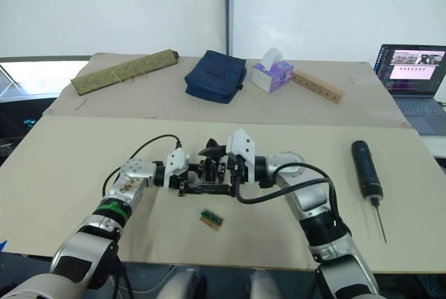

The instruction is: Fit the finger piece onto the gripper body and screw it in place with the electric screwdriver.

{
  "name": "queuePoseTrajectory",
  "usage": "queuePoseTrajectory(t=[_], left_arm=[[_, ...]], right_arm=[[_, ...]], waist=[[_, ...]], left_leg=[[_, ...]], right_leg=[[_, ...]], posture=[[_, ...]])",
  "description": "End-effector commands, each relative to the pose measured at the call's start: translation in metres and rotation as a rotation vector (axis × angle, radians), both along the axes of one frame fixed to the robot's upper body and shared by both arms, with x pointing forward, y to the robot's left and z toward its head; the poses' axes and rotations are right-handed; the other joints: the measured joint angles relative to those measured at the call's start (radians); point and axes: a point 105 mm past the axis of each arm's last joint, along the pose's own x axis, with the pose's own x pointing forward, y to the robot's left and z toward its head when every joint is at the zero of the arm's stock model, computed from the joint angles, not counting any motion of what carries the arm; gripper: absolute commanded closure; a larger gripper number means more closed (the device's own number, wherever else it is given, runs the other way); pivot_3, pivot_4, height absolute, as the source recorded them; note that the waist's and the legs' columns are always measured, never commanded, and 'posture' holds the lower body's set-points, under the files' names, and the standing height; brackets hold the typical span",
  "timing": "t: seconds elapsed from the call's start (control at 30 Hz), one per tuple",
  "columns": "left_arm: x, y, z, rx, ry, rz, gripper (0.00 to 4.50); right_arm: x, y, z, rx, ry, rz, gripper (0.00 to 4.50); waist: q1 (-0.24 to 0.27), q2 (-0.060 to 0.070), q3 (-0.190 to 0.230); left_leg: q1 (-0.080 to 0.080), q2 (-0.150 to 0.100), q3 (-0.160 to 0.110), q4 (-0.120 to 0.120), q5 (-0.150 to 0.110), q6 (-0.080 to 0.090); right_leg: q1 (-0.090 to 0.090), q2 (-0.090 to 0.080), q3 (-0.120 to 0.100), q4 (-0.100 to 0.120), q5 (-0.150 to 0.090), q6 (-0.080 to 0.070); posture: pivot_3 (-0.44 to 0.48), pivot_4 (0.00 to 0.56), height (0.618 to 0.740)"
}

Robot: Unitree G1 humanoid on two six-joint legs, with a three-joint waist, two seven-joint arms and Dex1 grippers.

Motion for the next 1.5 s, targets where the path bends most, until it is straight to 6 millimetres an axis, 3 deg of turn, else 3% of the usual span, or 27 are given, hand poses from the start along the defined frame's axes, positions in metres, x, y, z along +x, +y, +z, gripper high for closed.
queuePoseTrajectory(t=[0.03,0.07,0.23,0.43,0.6,0.8,0.9,1.0,1.13,1.23,1.3,1.5], left_arm=[[-0.002,0.01,-0.024,0.072,0.08,0.058,0.32],[-0.001,0.011,-0.023,0.072,0.064,0.065,0.03],[0.0,0.021,-0.018,0.029,0.056,0.095,0.03],[-0.013,0.056,-0.018,0.013,0.06,0.132,0.03],[-0.021,0.085,0.005,-0.059,-0.012,0.17,0.03],[-0.042,0.111,0.036,-0.068,-0.043,0.153,0.03],[-0.049,0.108,0.072,-0.147,-0.153,0.147,0.03],[-0.058,0.099,0.092,-0.222,-0.199,0.134,0.03],[-0.075,0.083,0.122,-0.331,-0.18,0.081,0.03],[-0.083,0.07,0.14,-0.386,-0.166,0.05,0.03],[-0.086,0.06,0.146,-0.401,-0.144,0.027,0.03],[-0.087,0.049,0.141,-0.364,-0.139,-0.017,0.03]], right_arm=[[-0.007,-0.004,0.03,0.08,-0.101,0.022,0.0],[-0.008,-0.005,0.033,0.086,-0.107,0.02,0.0],[-0.012,-0.017,0.045,0.079,-0.153,-0.011,0.0],[-0.031,-0.056,0.058,0.081,-0.164,-0.135,0.0],[-0.039,-0.101,0.062,0.088,-0.138,-0.367,0.0],[-0.058,-0.184,0.038,0.005,-0.145,-0.774,0.0],[-0.086,-0.227,0.016,-0.087,-0.107,-0.988,0.0],[-0.113,-0.26,0.004,-0.136,-0.074,-1.173,0.0],[-0.144,-0.295,-0.011,-0.185,-0.004,-1.426,0.0],[-0.157,-0.308,-0.023,-0.225,0.087,-1.546,0.0],[-0.153,-0.307,-0.025,-0.209,0.116,-1.543,0.0],[-0.103,-0.302,-0.019,-0.207,0.197,-1.426,0.0]], waist=[[0.001,0.001,0.0],[0.001,0.001,0.0],[0.0,0.001,-0.001],[-0.02,0.001,-0.001],[-0.032,0.001,0.0],[0.001,0.0,0.001],[0.026,0.0,0.001],[0.031,0.001,0.002],[0.019,0.002,0.001],[0.009,0.002,0.001],[0.003,0.002,0.001],[-0.006,0.002,0.002]], left_leg=[[0.0,0.0,0.0,0.0,0.0,0.0],[0.0,0.0,0.0,0.0,0.0,0.0],[0.001,0.0,0.0,0.0,0.0,0.0],[0.001,0.003,0.0,-0.006,0.0,0.0],[0.005,0.006,0.001,-0.011,0.0,0.0],[0.002,0.005,0.0,-0.012,0.0,0.0],[-0.001,0.004,0.001,-0.012,0.0,0.0],[-0.002,0.003,0.001,-0.012,0.0,-0.001],[-0.001,0.005,0.002,-0.012,0.0,-0.001],[-0.001,0.007,0.002,-0.012,0.0,-0.001],[0.0,0.007,0.002,-0.012,0.0,-0.001],[0.003,0.006,0.008,-0.012,0.0,-0.001]], right_leg=[[0.0,0.0,0.0,0.0,0.0,0.0],[0.0,0.0,0.0,0.0,0.0,0.0],[0.0,0.0,0.0,0.0,0.0,0.0],[-0.001,0.0,0.001,-0.001,0.0,0.0],[-0.002,0.002,0.002,-0.001,-0.001,-0.003],[-0.002,0.0,0.002,-0.003,-0.001,-0.003],[-0.002,-0.003,0.001,-0.007,-0.001,-0.003],[-0.001,-0.006,0.001,-0.009,-0.001,-0.002],[-0.001,-0.005,0.003,-0.009,-0.001,-0.002],[-0.001,-0.004,0.004,-0.009,-0.002,-0.004],[-0.001,-0.004,0.004,-0.009,-0.003,-0.004],[0.0,-0.001,0.008,-0.009,-0.003,-0.004]], posture=[[0.0,0.15,0.74],[0.0,0.15,0.74],[0.0,0.15,0.74],[0.0,0.15,0.74],[0.0,0.15,0.74],[0.0,0.15,0.74],[0.0,0.15,0.74],[0.0,0.15,0.74],[0.0,0.15,0.74],[0.0,0.15,0.74],[0.0,0.15,0.74],[0.0,0.15,0.74]])
